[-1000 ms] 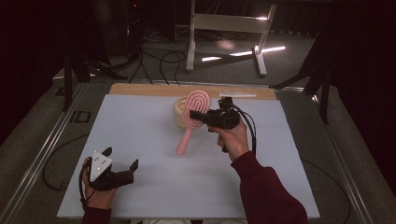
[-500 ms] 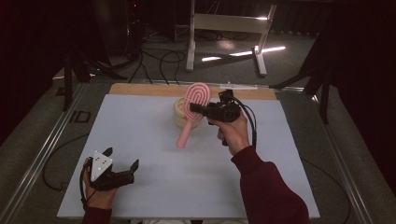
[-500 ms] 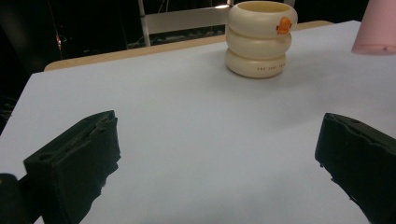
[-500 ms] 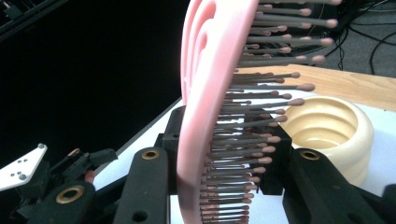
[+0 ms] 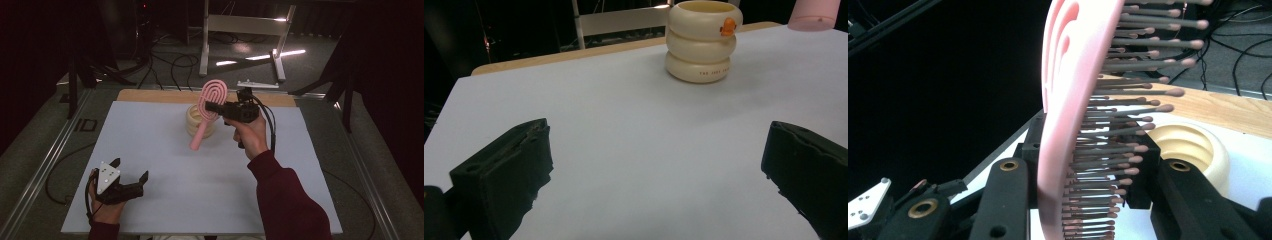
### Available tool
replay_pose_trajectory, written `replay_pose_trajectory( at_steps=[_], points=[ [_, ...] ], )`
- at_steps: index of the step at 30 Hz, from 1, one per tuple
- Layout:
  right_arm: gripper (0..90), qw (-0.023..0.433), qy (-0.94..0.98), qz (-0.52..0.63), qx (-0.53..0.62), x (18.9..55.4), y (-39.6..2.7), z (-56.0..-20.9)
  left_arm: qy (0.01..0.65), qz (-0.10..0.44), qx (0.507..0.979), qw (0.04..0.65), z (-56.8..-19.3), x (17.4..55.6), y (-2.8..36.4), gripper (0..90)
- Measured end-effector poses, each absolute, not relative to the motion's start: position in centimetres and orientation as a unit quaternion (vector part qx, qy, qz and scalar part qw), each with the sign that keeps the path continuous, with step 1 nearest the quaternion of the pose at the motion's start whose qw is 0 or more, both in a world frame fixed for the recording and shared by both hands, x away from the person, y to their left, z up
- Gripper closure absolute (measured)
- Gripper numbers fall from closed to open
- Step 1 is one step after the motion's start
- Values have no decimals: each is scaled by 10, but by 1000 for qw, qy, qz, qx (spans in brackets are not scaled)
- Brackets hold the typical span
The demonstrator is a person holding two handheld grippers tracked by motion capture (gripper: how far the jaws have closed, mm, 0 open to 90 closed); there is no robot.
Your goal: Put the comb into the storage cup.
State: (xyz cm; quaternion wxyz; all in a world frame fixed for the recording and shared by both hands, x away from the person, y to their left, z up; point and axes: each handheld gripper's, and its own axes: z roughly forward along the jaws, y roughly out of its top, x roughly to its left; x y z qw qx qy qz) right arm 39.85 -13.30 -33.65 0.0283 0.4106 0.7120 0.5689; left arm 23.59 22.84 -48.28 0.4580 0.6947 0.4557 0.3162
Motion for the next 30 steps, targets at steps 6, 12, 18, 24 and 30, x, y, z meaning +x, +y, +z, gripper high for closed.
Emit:
replay_pose_trajectory(
  at_steps=[6,12,18,24,30],
  points=[
    [637,33,703,573,420,404,-137,-334,456,316,694,459,-483,236,228,6],
    [638,36,698,575,425,409,-139,-331,457,316,693,459,-482,236,229,6],
    [638,37,693,579,429,413,-141,-331,457,315,695,458,-483,236,228,6],
    [638,41,685,582,436,419,-142,-329,457,315,694,459,-483,236,229,7],
    [638,52,679,582,445,424,-143,-326,459,315,692,459,-482,235,229,7]
  ],
)
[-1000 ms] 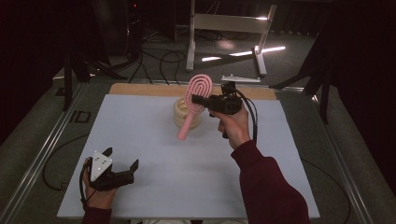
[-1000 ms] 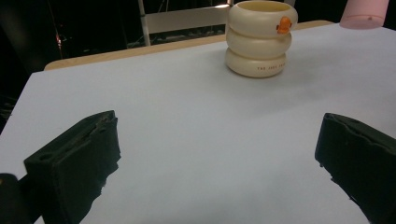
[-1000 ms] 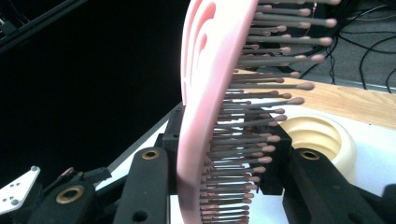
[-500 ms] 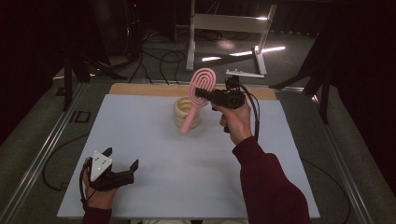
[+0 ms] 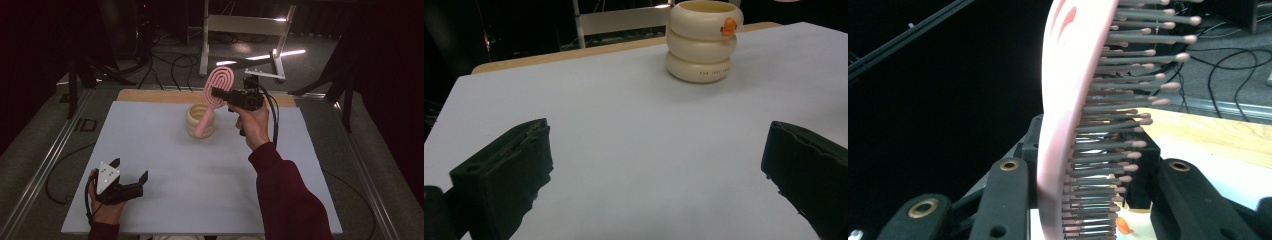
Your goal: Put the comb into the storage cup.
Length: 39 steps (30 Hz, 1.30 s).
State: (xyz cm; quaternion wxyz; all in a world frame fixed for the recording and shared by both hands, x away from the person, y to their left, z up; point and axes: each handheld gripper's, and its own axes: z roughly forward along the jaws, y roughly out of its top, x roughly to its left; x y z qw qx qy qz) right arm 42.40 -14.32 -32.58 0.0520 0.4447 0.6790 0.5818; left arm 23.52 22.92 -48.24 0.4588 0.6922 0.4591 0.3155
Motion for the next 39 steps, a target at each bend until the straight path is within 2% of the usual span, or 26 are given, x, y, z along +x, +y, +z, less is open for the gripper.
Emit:
replay_pose_trajectory(
  at_steps=[39],
  points=[
    [638,94,648,583,481,457,-148,-331,467,314,687,461,-483,235,233,8]
  ],
)
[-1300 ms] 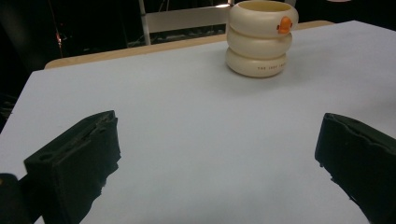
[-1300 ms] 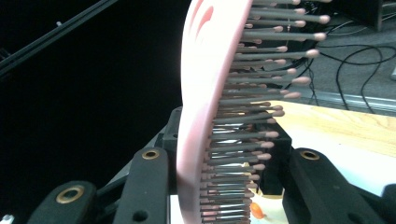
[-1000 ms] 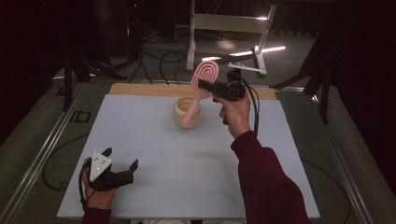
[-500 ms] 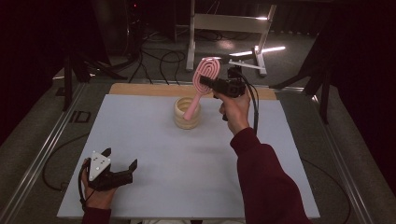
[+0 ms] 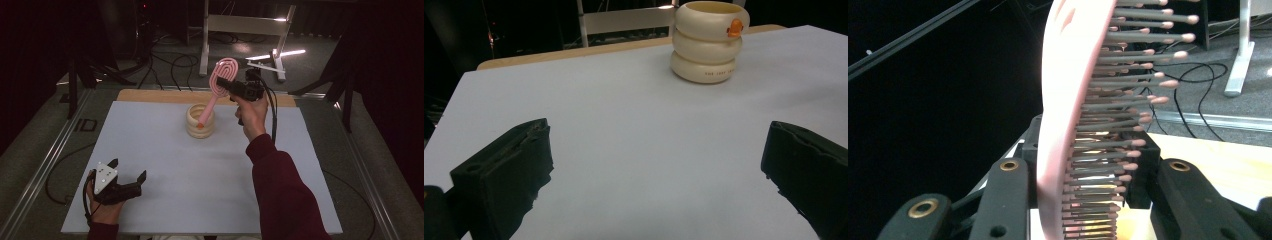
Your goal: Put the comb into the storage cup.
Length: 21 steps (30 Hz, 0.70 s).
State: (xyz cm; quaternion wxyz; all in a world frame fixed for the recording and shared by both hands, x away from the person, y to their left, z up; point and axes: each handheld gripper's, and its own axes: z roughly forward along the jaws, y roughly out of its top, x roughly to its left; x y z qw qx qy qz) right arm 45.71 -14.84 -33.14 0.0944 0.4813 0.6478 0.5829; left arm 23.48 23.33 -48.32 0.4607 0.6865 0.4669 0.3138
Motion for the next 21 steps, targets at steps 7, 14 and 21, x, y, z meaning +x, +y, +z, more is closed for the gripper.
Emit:
replay_pose_trajectory(
  at_steps=[7,14,21],
  points=[
    [638,97,641,585,487,462,-148,-334,467,314,686,461,-483,235,233,8],
    [638,99,637,584,493,468,-146,-340,467,313,686,463,-483,234,234,8],
    [638,114,628,591,493,471,-144,-339,469,312,683,465,-482,234,235,8]
  ],
)
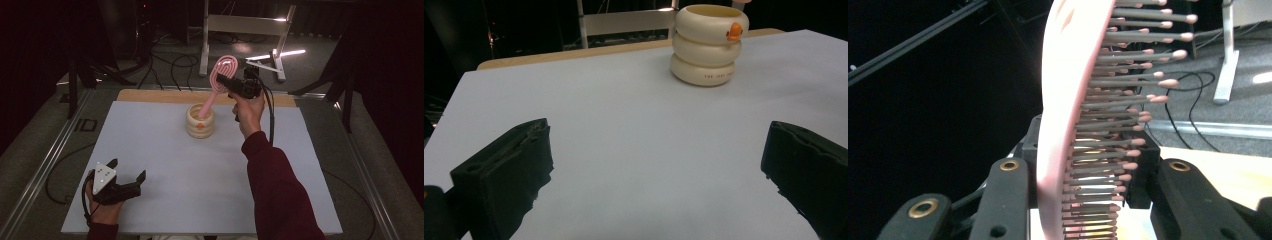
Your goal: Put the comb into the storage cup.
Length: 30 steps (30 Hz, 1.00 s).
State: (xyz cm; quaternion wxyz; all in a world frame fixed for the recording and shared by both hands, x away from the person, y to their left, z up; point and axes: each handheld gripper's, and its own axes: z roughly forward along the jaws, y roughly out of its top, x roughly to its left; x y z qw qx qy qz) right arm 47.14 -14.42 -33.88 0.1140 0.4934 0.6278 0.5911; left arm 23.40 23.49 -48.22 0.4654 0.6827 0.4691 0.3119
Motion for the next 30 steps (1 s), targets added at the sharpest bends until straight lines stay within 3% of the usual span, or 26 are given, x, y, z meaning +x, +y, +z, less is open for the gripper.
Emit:
replay_pose_trajectory(
  at_steps=[30],
  points=[
    [638,167,627,578,495,481,-134,-348,472,314,677,469,-481,232,236,9]
  ],
)
